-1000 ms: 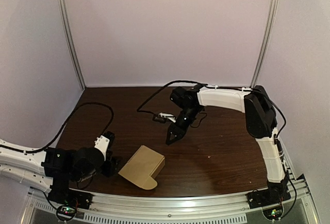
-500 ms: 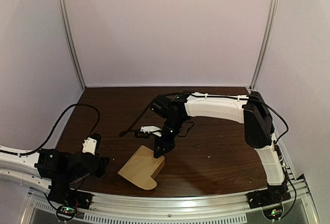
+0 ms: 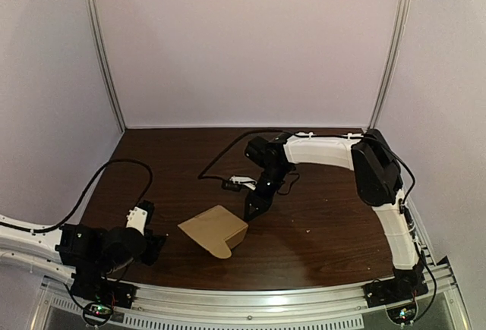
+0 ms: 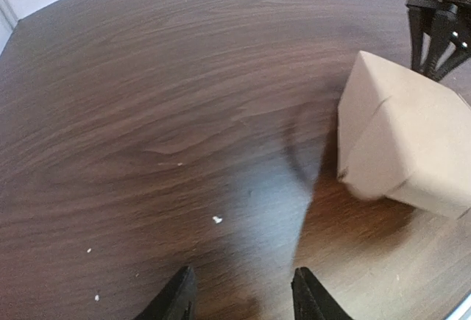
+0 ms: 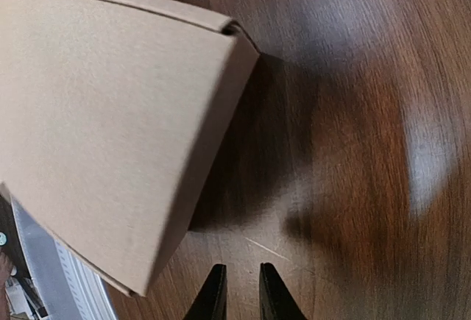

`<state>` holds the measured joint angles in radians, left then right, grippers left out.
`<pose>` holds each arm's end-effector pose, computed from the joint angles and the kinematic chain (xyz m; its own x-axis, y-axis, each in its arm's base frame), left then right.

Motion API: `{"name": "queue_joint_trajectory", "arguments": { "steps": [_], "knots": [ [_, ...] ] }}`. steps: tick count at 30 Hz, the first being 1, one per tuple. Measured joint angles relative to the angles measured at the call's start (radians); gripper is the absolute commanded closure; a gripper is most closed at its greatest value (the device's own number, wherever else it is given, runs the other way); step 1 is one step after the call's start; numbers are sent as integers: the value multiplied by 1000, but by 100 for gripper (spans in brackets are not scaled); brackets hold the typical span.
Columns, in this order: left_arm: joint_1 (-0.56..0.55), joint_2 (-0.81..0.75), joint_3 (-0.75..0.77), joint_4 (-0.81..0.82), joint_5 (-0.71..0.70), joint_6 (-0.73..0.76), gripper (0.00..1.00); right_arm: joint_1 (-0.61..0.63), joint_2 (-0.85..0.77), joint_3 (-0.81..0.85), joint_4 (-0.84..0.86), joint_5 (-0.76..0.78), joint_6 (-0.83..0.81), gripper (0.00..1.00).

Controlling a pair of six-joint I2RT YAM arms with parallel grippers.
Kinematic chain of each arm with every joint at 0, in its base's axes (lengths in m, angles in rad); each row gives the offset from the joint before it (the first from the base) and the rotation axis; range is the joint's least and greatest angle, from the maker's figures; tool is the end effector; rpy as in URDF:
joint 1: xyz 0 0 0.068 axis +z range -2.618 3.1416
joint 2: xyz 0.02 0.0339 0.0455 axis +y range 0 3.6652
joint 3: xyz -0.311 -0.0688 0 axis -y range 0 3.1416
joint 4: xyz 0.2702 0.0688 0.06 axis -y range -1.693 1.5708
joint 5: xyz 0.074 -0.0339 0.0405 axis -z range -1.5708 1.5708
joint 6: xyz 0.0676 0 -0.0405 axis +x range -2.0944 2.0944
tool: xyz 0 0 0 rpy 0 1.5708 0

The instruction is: Fold the paper box

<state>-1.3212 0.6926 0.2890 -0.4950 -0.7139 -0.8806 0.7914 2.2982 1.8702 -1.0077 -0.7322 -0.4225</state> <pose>0.0752 -0.1156 0.1633 -0.6102 0.0341 -0.7915 0.2531 0.9551 -0.1540 0.3293 0.3976 0.1651 -0.3923 -0.8310 -0.3945 -0.8258 0.1293 0.5489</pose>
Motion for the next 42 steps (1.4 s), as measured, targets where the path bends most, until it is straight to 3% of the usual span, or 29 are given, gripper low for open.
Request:
{"name": "queue_joint_trajectory", "arguments": {
  "steps": [5,9,18,22,30,39,42],
  "knots": [
    [0,241,6,252,50,142,55,4,10,-2,3,-24,12,83],
    [0,406,79,286,65,168,55,6,10,-6,3,-35,17,82],
    [0,313,118,282,24,211,52,-38,-61,-33,-3,60,27,78],
    [0,315,156,290,18,275,52,-66,-141,-37,2,111,24,71],
    [0,567,254,415,72,403,53,-44,-237,-44,17,77,33,61],
    [0,729,320,512,105,483,54,-23,-75,10,6,-32,88,56],
    [0,739,325,521,105,501,54,-19,-42,10,6,-55,102,62]
  ]
}}
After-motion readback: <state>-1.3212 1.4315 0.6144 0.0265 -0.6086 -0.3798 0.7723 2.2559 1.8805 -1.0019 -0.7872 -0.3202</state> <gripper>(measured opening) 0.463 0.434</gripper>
